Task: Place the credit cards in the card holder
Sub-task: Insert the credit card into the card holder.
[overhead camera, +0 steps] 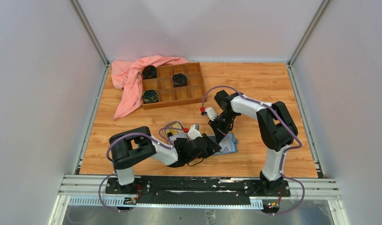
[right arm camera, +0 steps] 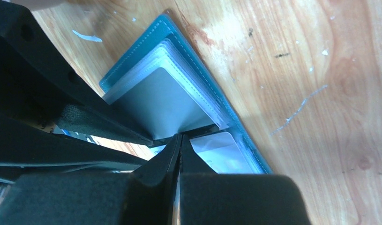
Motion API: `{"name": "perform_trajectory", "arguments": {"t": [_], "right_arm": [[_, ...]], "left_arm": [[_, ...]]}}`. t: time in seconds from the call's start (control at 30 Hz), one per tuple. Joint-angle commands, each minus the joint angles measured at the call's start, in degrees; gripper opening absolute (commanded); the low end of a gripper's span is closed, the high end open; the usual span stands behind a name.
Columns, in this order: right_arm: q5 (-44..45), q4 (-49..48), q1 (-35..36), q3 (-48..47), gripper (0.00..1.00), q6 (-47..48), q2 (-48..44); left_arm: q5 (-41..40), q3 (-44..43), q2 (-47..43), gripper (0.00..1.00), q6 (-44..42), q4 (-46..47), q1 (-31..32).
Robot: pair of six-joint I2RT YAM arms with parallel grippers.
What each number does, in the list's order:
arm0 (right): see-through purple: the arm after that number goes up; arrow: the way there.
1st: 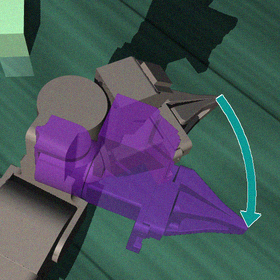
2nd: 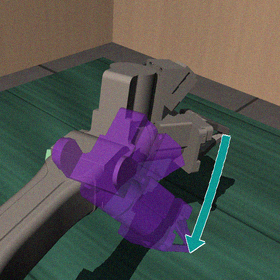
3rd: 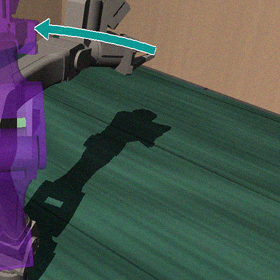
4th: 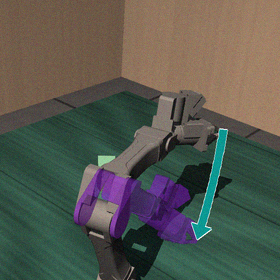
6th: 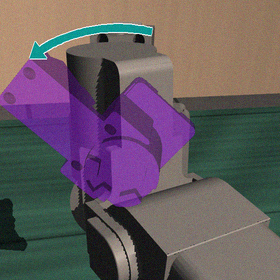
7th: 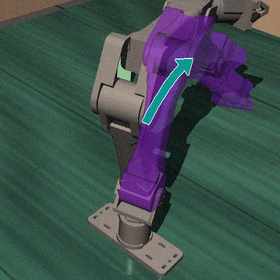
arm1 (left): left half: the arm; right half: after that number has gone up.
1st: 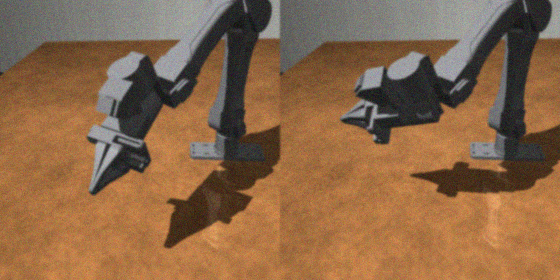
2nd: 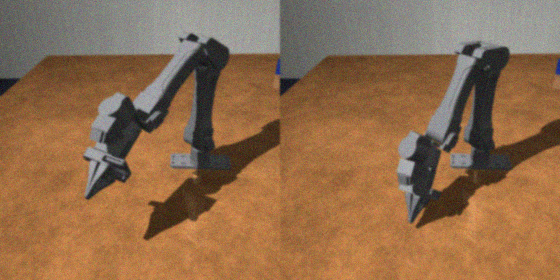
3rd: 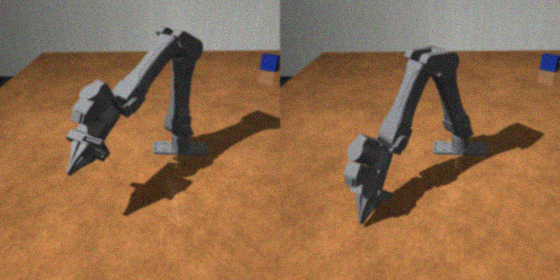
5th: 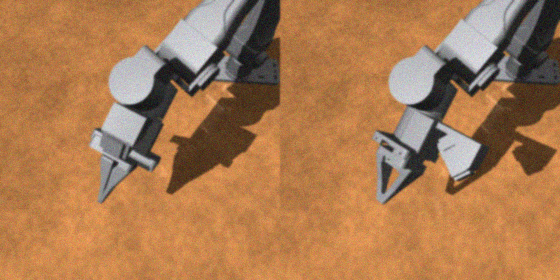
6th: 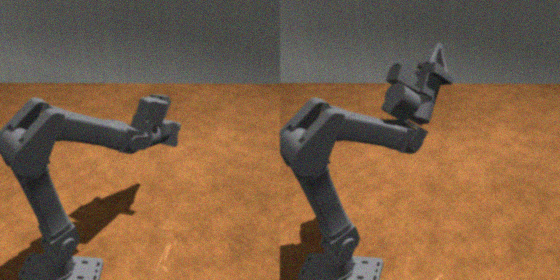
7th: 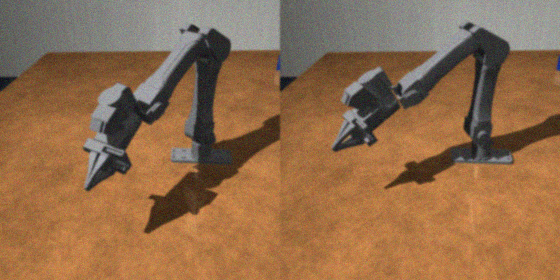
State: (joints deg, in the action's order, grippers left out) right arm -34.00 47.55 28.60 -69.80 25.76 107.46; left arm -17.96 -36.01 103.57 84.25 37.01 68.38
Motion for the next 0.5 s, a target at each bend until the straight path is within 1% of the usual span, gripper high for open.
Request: {"name": "perform_trajectory", "arguments": {"t": [0.0, 0.17, 0.3, 0.37, 0.47], "right_arm": [[4.02, 2.72, -1.06, 0.65, 0.0, 3.04, -1.83], [6.57, 2.47, -2.82, 1.91, 0.0, 3.93, -2.16], [5.77, 2.33, -4.24, 2.29, 0.0, 4.11, -2.87], [2.89, 2.45, -4.93, 2.37, 0.0, 4.76, -3.48], [-6.34, 3.72, -5.8, 2.22, 0.0, 7.02, -5.2]], "left_arm": [[-0.37, 2.13, 1.31, 0.3, -2.33, -6.91, -0.26], [-0.32, 2.39, 1.28, 0.31, -2.33, -6.88, -0.43], [-0.19, 2.36, 1.22, 0.31, -2.52, -6.93, -0.41], [-0.09, 2.11, 1.04, 0.31, -3.18, -6.94, -0.41], [0.32, 1.51, 0.34, 0.31, -5.56, -6.98, -0.43]]}}
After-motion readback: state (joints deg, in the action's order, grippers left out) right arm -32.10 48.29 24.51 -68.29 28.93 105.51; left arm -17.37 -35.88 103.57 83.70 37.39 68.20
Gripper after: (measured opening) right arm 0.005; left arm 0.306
